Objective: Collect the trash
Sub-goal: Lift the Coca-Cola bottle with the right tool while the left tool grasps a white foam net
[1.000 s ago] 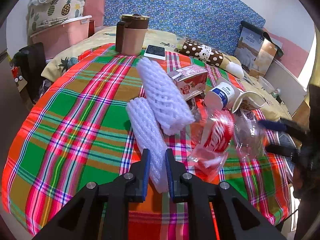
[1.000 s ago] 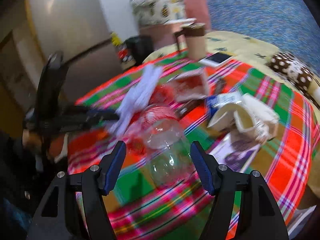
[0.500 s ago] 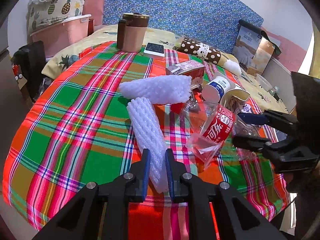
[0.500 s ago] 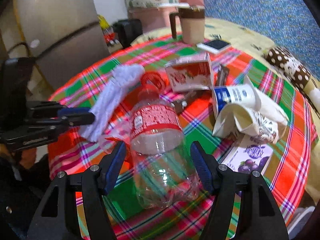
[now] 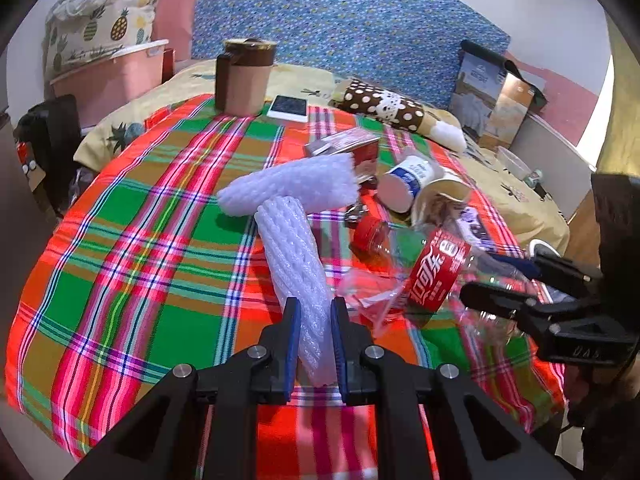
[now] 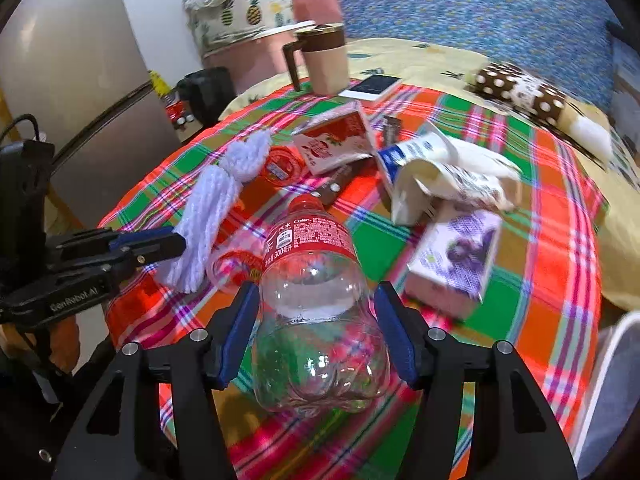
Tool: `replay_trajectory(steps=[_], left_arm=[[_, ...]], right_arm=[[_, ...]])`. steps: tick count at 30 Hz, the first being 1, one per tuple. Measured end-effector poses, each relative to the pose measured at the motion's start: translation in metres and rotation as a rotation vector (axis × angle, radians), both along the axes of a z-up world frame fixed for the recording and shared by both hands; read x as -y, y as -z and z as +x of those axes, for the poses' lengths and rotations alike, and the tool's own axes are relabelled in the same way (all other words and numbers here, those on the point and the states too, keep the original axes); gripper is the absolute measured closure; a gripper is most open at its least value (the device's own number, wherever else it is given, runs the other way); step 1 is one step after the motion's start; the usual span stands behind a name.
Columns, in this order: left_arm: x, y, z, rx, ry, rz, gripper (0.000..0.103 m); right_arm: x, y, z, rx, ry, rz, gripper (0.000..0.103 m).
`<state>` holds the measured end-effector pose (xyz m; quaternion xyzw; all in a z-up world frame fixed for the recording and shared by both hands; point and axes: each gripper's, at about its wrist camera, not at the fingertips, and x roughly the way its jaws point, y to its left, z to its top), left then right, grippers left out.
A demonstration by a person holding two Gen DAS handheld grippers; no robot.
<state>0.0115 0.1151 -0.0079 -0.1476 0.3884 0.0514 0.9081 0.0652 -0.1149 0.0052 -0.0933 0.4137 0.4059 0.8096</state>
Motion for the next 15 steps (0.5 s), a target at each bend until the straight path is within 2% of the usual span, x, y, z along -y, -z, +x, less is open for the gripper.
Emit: replay_trajectory(steps=[6, 10, 13, 15], left_arm=[[0.012, -0.012, -0.006, 0.023, 0.017, 0.01, 0.087], [0.022, -0.023, -0.008, 0.043, 0.043, 0.015, 0.087], [0.034, -0.03, -0.007, 0.057, 0.078, 0.016, 0.087], [0.042, -0.033, -0.007, 0.064, 0.104, 0.016, 0.087]], right_arm=[[0.022, -0.004, -0.008, -0.002, 0.107, 0.042, 0.043], [0.041, 0.004, -0.015, -0.038, 0.188, 0.039, 0.043], [0.048, 0.011, -0.016, -0.097, 0.196, 0.018, 0.043], [0.05, 0.011, -0.017, -0.088, 0.184, 0.006, 0.043]])
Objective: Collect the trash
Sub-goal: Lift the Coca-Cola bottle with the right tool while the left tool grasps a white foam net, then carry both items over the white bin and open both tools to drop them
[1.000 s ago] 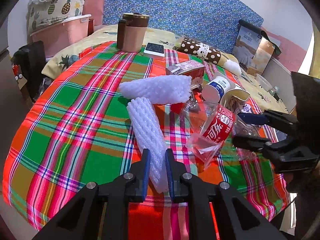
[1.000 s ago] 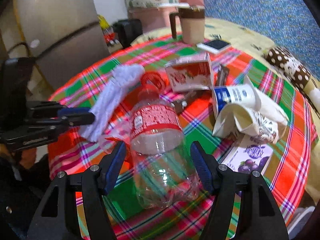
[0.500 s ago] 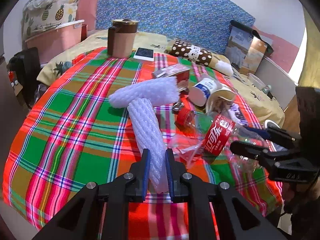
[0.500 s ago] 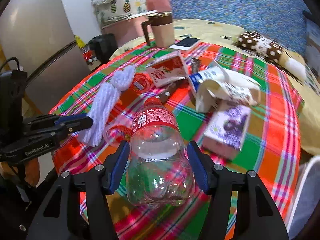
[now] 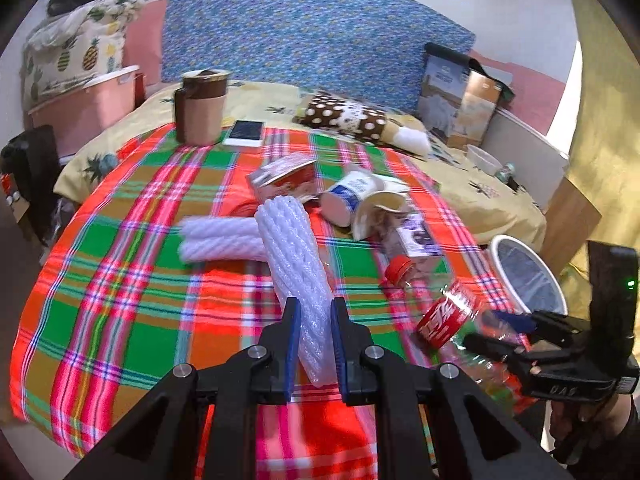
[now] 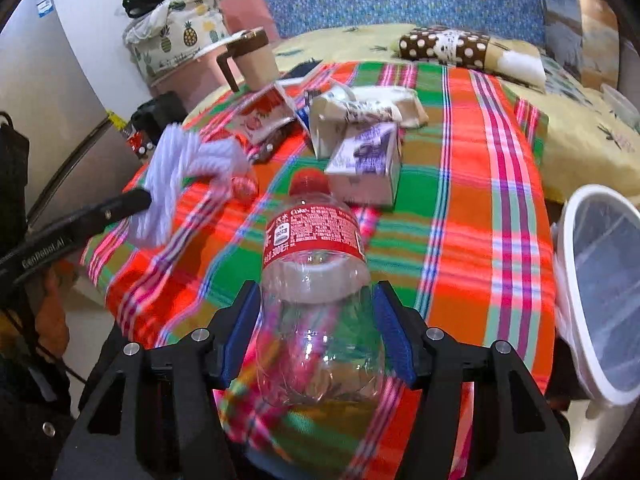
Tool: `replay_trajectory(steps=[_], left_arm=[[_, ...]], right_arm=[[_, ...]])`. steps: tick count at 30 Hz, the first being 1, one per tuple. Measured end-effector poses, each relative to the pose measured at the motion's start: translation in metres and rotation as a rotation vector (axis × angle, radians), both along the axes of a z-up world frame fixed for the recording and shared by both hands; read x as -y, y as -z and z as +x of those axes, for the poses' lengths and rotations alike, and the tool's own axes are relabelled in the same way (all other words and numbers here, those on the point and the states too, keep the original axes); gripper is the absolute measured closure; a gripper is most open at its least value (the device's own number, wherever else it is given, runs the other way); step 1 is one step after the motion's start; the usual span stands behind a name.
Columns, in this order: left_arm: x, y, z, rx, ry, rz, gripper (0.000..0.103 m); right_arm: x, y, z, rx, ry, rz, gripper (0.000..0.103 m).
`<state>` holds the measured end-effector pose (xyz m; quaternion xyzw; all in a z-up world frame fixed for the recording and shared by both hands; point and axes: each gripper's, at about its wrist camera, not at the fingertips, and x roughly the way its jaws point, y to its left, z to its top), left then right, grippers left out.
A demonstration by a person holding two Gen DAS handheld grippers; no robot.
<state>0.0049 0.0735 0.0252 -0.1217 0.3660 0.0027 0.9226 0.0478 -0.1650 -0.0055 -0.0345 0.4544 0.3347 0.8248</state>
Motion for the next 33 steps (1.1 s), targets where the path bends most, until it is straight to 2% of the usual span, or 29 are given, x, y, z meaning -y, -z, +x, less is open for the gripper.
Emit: replay_trajectory(steps=[7, 15, 17, 23, 33], left_arm=[[0.022, 0.0, 0.007, -0.005, 0.07, -0.007, 0.087], [0.028, 0.006, 0.008, -0.021, 0.085, 0.0, 0.087], [0.027, 0.006, 0.007, -0.022, 0.086, -0.001, 0.087], [0.026, 0.006, 0.008, -0.022, 0.088, -0.001, 0.087], [0.051, 0.003, 0.023, -0.006, 0.167, -0.004, 0.087]], right_arm=[[-0.019, 0.005, 0.022, -0.021, -0.078, -0.046, 0.042], [-0.035, 0.018, 0.041, -0.127, -0.173, -0.123, 0.039], [-0.035, 0.02, 0.045, -0.125, -0.153, -0.125, 0.039], [-0.014, 0.011, 0.038, -0.072, -0.079, -0.046, 0.039], [0.039, -0.004, 0.026, 0.0, 0.14, 0.095, 0.039]])
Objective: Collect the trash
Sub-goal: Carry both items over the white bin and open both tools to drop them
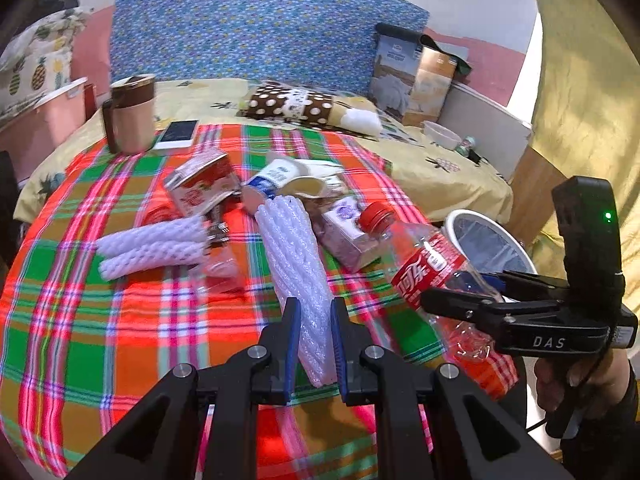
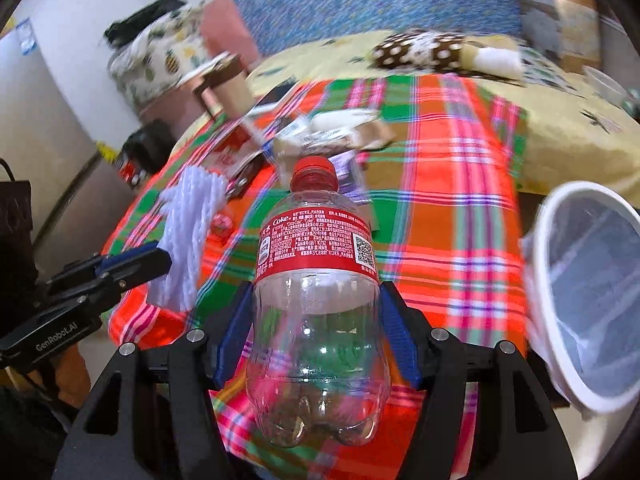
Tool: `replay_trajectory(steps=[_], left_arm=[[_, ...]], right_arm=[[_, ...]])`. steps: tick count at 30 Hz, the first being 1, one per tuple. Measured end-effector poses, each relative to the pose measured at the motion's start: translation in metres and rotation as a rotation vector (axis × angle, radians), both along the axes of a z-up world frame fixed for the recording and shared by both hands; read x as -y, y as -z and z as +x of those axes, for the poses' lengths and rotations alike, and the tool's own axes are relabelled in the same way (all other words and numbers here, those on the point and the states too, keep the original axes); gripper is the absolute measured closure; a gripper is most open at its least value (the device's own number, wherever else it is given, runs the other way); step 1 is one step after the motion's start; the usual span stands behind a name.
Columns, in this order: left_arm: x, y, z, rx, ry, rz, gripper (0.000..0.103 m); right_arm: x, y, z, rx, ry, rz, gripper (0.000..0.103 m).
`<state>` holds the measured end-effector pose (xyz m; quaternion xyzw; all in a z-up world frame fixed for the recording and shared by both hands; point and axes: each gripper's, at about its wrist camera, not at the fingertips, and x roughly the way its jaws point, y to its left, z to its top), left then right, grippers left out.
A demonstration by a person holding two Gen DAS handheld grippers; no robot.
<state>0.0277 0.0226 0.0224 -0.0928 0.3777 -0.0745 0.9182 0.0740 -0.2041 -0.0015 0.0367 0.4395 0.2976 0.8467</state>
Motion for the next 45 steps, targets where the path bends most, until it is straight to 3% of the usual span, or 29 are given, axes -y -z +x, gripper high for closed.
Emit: replay_trajectory(steps=[10, 19, 28, 38, 41, 45], left_arm=[[0.068, -0.008, 0.041, 0.015, 0.177, -0.005, 0.087], [0.152, -0.005, 0.085, -0.001, 0.359, -0.006, 0.087], [0.219, 0.015, 0.124, -0.066, 0.474, -0.016, 0.087], [0.245, 0.03, 0.136, -0.101, 0.525, -0.019, 0.086], [0.246, 0.031, 0.136, -0.099, 0.53, -0.02, 0.084], [0.246, 0.03, 0.138, -0.097, 0.534, -0.034, 0.071]], right_arm=[[0.082, -0.003, 0.006, 0.033, 0.248, -0.011, 0.039], [0.144, 0.014, 0.014, -0.007, 0.418, -0.05, 0.039], [0.166, 0.025, 0.023, -0.055, 0.456, -0.109, 0.039], [0.185, 0.029, 0.024, -0.066, 0.493, -0.116, 0.039], [0.187, 0.029, 0.022, -0.06, 0.501, -0.109, 0.038], [0.19, 0.027, 0.022, -0.051, 0.508, -0.089, 0.038]])
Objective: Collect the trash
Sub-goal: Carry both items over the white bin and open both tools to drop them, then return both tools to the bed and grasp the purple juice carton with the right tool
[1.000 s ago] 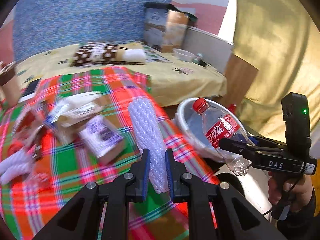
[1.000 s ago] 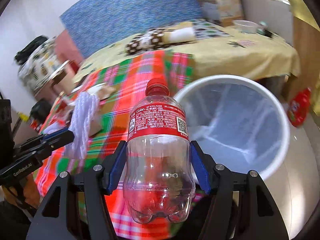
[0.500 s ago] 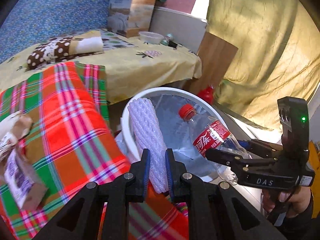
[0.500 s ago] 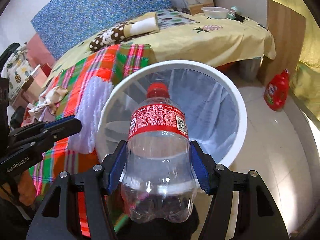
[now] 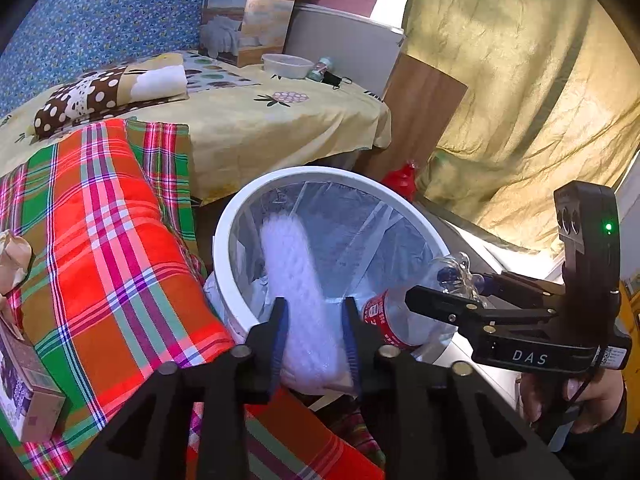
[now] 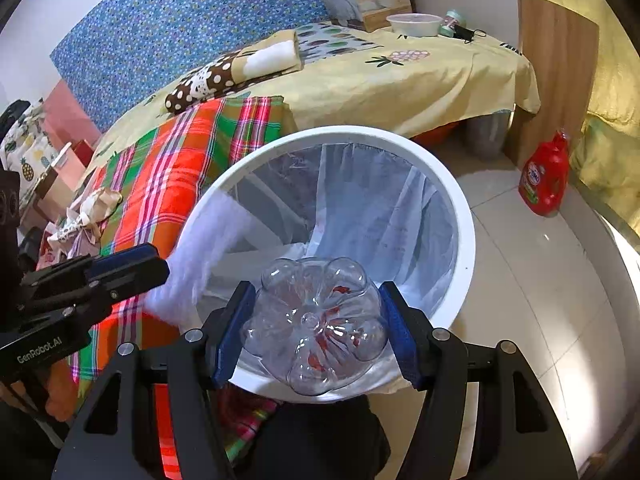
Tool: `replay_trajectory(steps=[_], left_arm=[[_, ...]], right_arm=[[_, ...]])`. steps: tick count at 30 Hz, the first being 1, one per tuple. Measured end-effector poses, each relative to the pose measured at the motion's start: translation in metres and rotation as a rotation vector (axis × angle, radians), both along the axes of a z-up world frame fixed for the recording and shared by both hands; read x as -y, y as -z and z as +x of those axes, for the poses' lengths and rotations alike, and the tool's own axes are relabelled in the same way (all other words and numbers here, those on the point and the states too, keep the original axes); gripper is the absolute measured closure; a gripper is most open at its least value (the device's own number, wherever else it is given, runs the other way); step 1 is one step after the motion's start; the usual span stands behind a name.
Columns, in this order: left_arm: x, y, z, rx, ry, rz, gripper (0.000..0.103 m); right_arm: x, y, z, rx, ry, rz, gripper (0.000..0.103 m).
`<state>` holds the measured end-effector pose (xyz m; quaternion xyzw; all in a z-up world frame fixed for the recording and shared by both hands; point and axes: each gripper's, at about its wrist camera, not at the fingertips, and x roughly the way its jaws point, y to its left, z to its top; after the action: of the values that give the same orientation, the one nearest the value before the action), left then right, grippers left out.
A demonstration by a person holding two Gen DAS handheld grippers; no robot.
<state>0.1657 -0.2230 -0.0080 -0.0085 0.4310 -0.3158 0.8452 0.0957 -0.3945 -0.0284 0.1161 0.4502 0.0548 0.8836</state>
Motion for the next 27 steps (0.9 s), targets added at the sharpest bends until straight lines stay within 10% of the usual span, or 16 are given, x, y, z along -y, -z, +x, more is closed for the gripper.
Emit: replay_trajectory(steps=[27], left_arm=[[-0.035, -0.017, -0.028, 0.027, -0.038, -0.061, 0.061]], right_arm=[[-0.011, -0.019, -0.017, 0.132, -0.024, -0.023, 0.037]])
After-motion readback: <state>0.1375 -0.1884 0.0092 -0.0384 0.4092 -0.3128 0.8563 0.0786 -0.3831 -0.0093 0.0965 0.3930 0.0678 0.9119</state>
